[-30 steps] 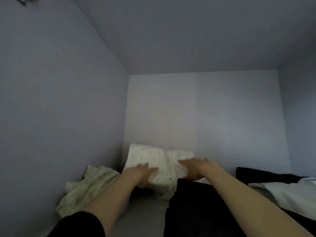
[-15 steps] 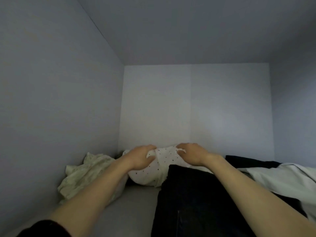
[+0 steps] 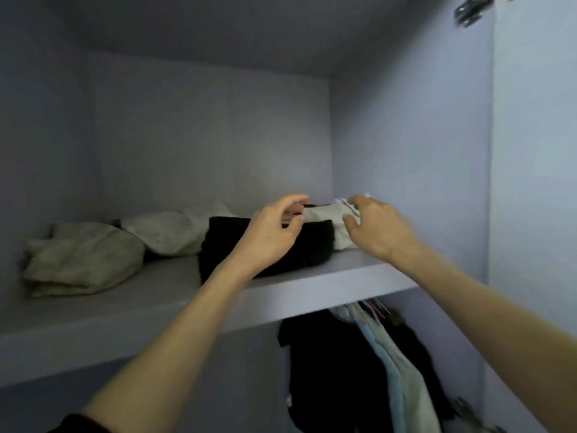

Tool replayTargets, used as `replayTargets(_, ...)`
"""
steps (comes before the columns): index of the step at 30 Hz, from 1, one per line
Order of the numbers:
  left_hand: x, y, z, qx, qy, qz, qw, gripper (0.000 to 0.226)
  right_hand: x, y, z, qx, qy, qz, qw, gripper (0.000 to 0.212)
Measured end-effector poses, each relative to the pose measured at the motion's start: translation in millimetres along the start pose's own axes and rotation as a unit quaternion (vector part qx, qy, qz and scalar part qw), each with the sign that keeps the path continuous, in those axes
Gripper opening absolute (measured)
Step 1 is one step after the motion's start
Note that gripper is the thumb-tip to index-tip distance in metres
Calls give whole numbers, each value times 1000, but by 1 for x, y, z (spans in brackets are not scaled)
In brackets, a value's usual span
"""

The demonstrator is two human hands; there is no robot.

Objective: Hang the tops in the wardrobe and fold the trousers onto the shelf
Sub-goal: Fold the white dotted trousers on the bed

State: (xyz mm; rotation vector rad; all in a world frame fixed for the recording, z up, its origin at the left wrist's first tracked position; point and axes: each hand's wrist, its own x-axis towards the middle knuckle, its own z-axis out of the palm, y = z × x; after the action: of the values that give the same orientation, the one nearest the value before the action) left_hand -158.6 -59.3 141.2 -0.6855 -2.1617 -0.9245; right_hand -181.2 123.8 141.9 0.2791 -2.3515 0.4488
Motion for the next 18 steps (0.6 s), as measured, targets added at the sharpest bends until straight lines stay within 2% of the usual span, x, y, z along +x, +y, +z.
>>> replayTargets(6, -73, 82, 77, -156, -93, -32, 983, 27, -148, 54, -58, 11, -41, 106, 993, 39)
replayTargets(12, -183, 190, 189, -226, -291, -3, 930, 24, -334, 123, -106, -7, -125, 281, 952, 43)
replayTargets(18, -275, 290, 271, -255, -420, 29, 870, 25, -470, 192, -187, -20, -188, 392, 900, 40)
